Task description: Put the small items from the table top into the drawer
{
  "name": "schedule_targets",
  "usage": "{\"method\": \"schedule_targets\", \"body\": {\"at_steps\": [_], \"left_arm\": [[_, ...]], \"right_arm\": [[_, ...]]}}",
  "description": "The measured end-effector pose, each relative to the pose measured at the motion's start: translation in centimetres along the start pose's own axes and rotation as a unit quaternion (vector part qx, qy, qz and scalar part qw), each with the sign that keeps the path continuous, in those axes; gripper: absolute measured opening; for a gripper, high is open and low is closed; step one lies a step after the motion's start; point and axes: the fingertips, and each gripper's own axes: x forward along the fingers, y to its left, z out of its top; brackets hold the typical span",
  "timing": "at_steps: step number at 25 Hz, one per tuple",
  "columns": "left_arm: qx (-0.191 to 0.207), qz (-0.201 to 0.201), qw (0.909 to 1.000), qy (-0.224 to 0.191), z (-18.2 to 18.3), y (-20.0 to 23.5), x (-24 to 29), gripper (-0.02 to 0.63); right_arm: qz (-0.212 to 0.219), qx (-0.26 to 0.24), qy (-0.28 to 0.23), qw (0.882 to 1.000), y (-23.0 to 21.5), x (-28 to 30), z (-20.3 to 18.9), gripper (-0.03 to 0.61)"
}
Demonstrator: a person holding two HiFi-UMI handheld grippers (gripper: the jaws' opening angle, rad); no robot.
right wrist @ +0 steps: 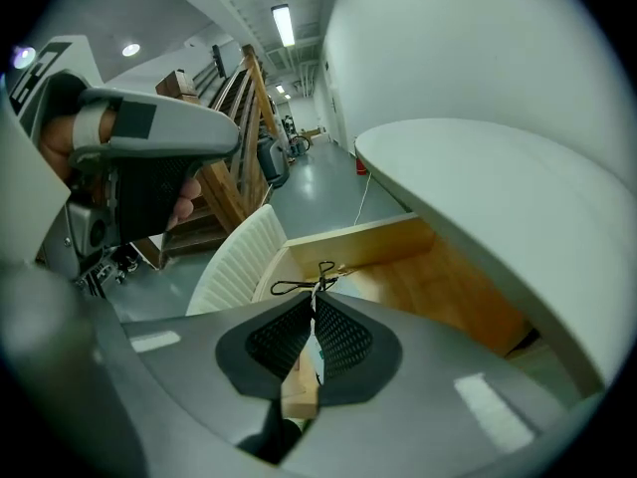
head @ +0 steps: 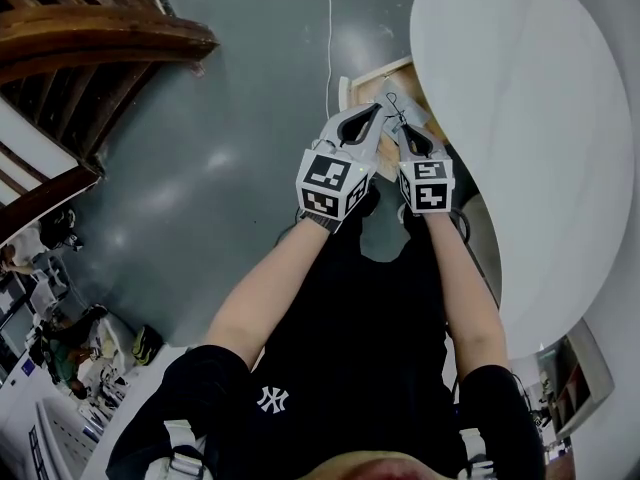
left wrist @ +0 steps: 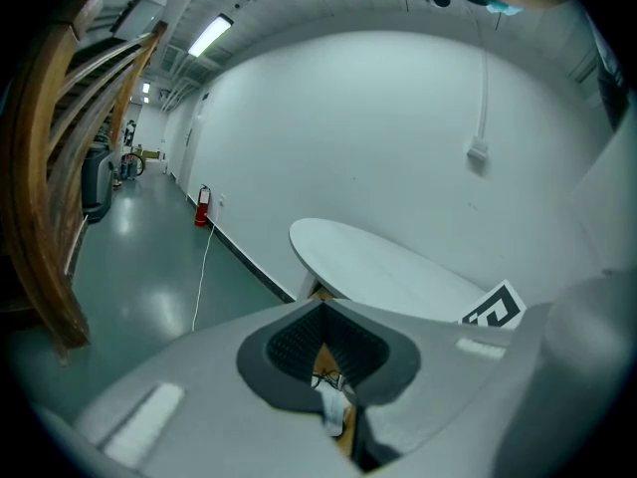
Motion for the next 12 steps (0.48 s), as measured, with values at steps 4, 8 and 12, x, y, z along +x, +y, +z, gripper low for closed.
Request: {"method": "schedule_targets", "body": {"at_steps": [4, 8, 12], "left_arm": [[0.0, -0.004, 1.0, 0.001, -0.2, 0.4, 0.6, 0.0], [-0.001, -0.005, 1.0, 0.0, -0.5, 1.1, 0.9, 0.0], [-0.001, -0.005, 1.0, 0.0, -0.3, 1.3, 1.4, 0.0]], "right_arm": [[0.0, -0.005, 0.015, 1.0, -0.2, 1.3, -0.7, 0.038], [0.011, -0.011, 0.04, 0.999, 0.3, 2.8, -1.6, 0.101], [0.012, -0.019, 0.049, 0.999, 0.2, 2.8, -1.4, 0.108]]}}
